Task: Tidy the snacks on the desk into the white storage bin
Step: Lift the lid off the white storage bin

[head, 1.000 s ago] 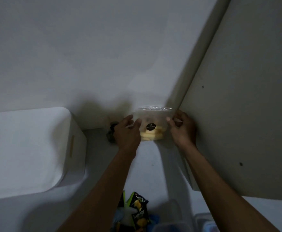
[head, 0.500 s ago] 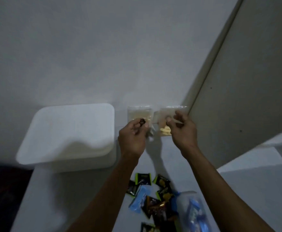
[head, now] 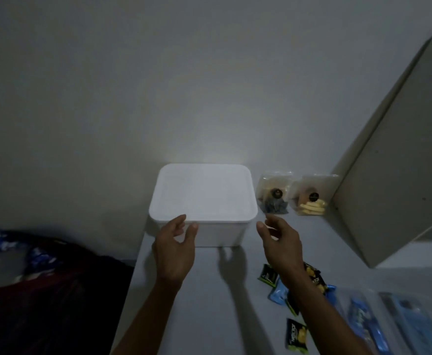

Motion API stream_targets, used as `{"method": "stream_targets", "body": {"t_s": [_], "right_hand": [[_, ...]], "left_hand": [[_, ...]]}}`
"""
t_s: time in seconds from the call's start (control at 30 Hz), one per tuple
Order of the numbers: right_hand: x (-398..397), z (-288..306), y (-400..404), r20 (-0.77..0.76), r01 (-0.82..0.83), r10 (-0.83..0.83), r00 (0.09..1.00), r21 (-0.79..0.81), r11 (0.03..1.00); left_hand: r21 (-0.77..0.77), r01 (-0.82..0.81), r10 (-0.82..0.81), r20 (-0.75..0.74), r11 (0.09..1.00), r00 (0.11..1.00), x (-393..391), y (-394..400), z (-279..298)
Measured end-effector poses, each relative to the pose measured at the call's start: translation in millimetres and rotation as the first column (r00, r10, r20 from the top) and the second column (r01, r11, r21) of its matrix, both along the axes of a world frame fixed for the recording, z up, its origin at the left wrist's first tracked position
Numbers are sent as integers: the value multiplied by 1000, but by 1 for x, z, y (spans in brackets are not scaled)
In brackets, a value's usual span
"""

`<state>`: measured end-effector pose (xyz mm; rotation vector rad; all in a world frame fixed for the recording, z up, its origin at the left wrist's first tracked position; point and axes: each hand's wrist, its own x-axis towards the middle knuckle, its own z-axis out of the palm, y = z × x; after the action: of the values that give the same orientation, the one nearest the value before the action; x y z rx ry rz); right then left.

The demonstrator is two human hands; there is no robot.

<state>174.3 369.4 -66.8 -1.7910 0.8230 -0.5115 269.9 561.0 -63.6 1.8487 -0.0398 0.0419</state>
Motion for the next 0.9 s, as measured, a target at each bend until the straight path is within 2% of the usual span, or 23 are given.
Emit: {"method": "stream_targets", "body": {"t_s": [0.23, 0.37, 0.5, 0.63, 0.9], "right_hand": [[60, -9, -4, 1, 73, -73, 997, -14, 997], [101, -23, -16, -33, 75, -76, 997, -30, 997], [129, -40, -29, -112, 62, -70, 991, -66, 996], [138, -53, -33, -127, 61, -67, 990, -49, 997], [145, -62, -31, -107, 118, -120, 987, -28, 993]], "left_hand": [[134, -51, 33, 136, 990, 990, 78, 10, -12], [268, -51, 18, 122, 962, 992, 129, 8, -32], [393, 56, -77, 38, 918, 996, 166, 9, -50], [399, 117, -94, -76, 909, 993, 181, 11, -58], [381, 28, -16, -34, 924, 999, 181, 8, -64]]}}
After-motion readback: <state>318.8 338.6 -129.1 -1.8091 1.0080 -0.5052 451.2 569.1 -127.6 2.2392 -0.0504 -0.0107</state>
